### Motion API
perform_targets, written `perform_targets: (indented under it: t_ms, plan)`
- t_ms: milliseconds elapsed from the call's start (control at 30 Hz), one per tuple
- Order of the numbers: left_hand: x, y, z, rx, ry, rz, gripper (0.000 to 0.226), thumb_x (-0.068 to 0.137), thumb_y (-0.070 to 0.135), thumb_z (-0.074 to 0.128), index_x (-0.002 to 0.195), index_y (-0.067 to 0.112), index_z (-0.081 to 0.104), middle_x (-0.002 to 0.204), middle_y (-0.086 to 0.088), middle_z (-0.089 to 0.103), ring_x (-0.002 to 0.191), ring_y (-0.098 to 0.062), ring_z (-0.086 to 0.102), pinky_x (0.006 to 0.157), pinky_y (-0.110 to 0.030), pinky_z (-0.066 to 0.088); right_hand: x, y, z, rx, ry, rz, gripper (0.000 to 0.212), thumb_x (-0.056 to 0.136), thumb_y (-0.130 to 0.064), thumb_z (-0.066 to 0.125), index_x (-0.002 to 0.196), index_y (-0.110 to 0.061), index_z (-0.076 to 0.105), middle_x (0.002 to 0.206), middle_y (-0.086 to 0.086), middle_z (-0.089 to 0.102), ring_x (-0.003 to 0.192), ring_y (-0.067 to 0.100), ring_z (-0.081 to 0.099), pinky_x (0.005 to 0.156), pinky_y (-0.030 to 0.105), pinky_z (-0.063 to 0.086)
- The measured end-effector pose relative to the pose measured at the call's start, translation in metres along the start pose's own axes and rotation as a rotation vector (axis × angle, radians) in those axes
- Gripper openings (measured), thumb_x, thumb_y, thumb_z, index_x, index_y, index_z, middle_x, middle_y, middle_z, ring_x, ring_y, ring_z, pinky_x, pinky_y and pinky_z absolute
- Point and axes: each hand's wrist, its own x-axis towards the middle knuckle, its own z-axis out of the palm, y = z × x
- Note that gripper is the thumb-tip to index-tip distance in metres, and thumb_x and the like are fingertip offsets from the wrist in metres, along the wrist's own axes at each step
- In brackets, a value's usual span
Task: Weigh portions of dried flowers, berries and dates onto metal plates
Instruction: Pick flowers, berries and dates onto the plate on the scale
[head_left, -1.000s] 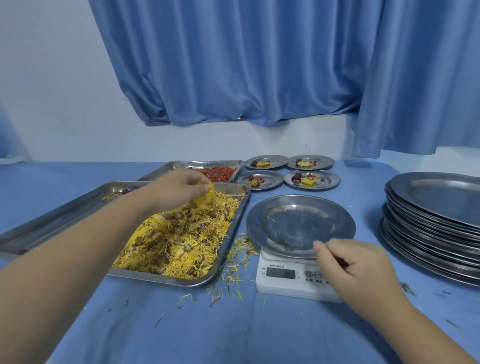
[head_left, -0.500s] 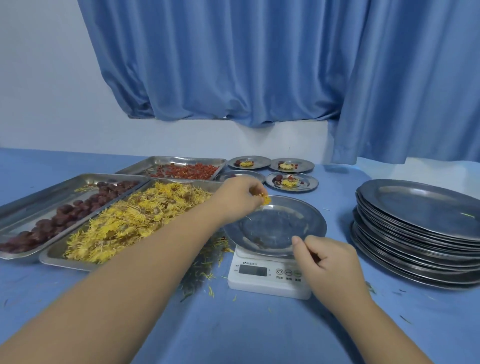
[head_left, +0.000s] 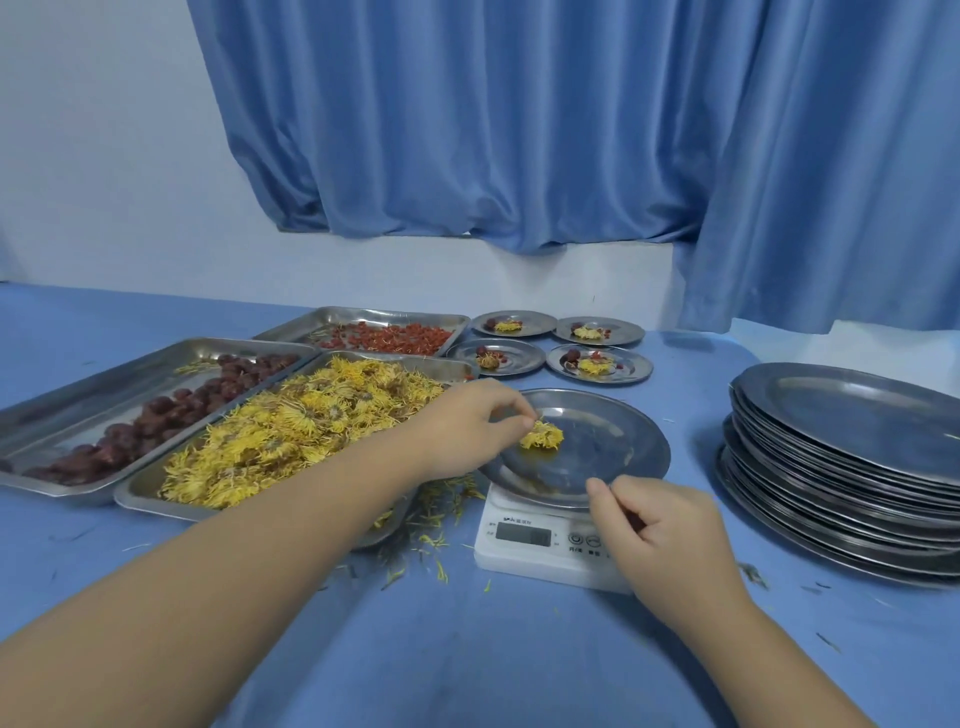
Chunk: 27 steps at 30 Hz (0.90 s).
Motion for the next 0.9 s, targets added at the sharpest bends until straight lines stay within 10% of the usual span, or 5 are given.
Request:
perform_targets:
  t_ms: [367, 700, 900]
  plan:
    - [-0.052, -0.057, -0.075, -0.032, 0.119, -0.157, 0.012, 0.096, 0.029, 0.058, 0.096, 0.037, 0.067, 0.075, 0.031, 0.063, 0.056, 0.004, 0.052, 0.057, -0.017, 0.043, 0.025, -0.083, 0.053, 0.063, -0.136, -0.251, 0.042, 0.09, -0.037, 0.044, 0.055, -0.019, 0.029, 0.048, -0.005, 0.029, 0.046, 0.012, 0.032, 0.043, 0.032, 0.031]
    - [-0.086, -0.167, -0.192, 0.071, 0.449, -0.476, 0.022, 0.098, 0.039, 0.049, 0.092, 0.027, 0.067, 0.089, -0.002, 0.069, 0.079, -0.02, 0.061, 0.068, -0.033, 0.046, 0.029, -0.099, 0.107, 0.115, -0.117, -0.183, 0.023, 0.091, -0.034, 0.043, 0.077, -0.026, 0.06, 0.051, -0.011, 0.047, 0.048, 0.006, 0.045, 0.044, 0.023, 0.038]
    - [-0.084, -0.241, -0.179, 0.336, 0.107, -0.642, 0.03, 0.097, 0.017, 0.051, 0.123, 0.016, 0.067, 0.13, -0.005, 0.063, 0.119, -0.025, 0.057, 0.103, -0.038, 0.04, 0.033, -0.096, 0.112, 0.134, -0.159, -0.133, 0.022, 0.09, -0.037, 0.044, 0.078, -0.028, 0.06, 0.051, -0.011, 0.049, 0.05, 0.006, 0.048, 0.045, 0.019, 0.035]
